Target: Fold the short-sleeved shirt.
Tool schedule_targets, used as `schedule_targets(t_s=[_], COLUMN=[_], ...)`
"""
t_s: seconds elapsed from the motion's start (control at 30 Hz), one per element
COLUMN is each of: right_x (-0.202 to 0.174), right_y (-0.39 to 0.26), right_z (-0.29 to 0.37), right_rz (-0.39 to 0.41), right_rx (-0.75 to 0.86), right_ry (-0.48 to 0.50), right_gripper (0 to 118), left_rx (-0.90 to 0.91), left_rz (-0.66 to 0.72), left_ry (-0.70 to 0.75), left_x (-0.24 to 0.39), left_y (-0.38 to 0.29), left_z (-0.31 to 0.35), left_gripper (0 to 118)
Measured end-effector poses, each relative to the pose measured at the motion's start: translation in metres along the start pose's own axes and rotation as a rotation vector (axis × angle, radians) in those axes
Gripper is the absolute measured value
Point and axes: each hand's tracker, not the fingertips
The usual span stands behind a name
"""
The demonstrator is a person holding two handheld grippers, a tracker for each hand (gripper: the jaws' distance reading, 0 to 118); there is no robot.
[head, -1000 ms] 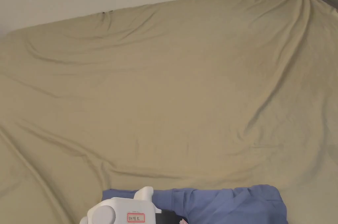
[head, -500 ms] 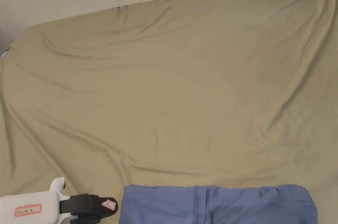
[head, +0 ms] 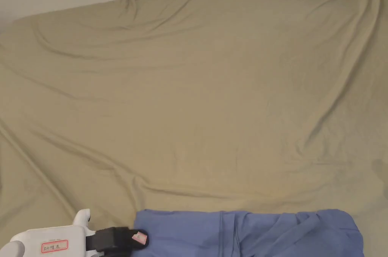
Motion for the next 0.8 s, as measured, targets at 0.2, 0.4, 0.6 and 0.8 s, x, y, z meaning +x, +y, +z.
schedule_targets(t_s=[0.2,0.4,0.6,0.8], right_x=[0.005,0.018,0.036,0.049], right_y=[-0.004,-0.002,0.0,-0.003], right_z=[0.003,0.015,0.034,0.061], right_rz=[-0.013,-0.025,-0.054,-0.082], right_rx=[-0.003,0.024,0.066,0.091], right_ry=[0.003,0.015,0.034,0.025], right_gripper=[2,2,2,2], left_rx=[0.021,0.072,0.061,-0.114], left_rz=[0.022,-0.008,-0.121,-0.167], left_ry=[-0.014,0.01,-0.067,-0.187], left_x=[0.007,0.078,0.201,0.272], left_y=[-0.008,-0.028,-0.061,-0.068], left_z=[0.004,0.036,0.008,-0.115], left_gripper=[14,13,12,12])
